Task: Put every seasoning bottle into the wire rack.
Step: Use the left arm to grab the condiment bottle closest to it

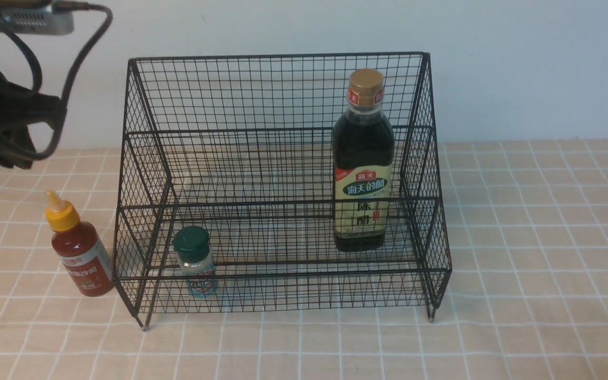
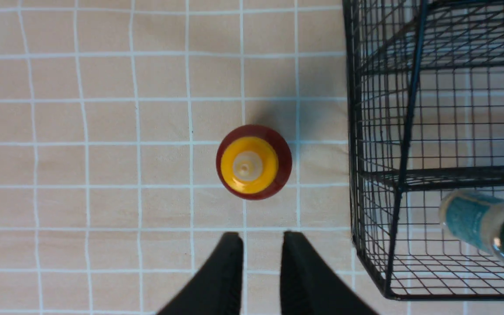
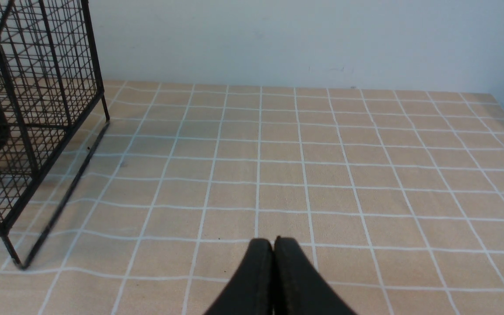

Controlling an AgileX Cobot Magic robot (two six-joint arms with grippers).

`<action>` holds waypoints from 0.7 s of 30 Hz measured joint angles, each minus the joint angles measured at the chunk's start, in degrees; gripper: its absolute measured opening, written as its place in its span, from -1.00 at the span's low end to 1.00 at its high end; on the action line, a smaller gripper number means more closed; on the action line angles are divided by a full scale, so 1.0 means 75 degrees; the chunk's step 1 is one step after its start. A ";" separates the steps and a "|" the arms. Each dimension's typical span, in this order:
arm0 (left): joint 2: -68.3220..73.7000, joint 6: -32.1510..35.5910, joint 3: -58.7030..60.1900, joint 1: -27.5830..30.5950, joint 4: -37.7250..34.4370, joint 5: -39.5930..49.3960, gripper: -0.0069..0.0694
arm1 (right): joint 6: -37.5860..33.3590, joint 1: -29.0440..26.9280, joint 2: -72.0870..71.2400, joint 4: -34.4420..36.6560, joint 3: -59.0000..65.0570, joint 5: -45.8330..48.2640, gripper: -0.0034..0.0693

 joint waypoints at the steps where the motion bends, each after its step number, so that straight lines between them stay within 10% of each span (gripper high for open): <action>1: 0.0129 0.0000 0.0000 0.0002 0.0017 -0.0007 -0.32 | 0.0000 0.0000 0.0000 0.0000 0.0000 0.0000 -0.94; 10: 0.1142 0.0000 0.0000 0.0012 0.0157 -0.0039 0.52 | 0.0000 0.0000 0.0000 0.0000 0.0000 0.0000 -0.94; 21: 0.1844 0.0000 0.0000 0.0012 0.0520 -0.0168 0.53 | 0.0000 0.0000 0.0000 0.0000 0.0000 0.0000 -0.94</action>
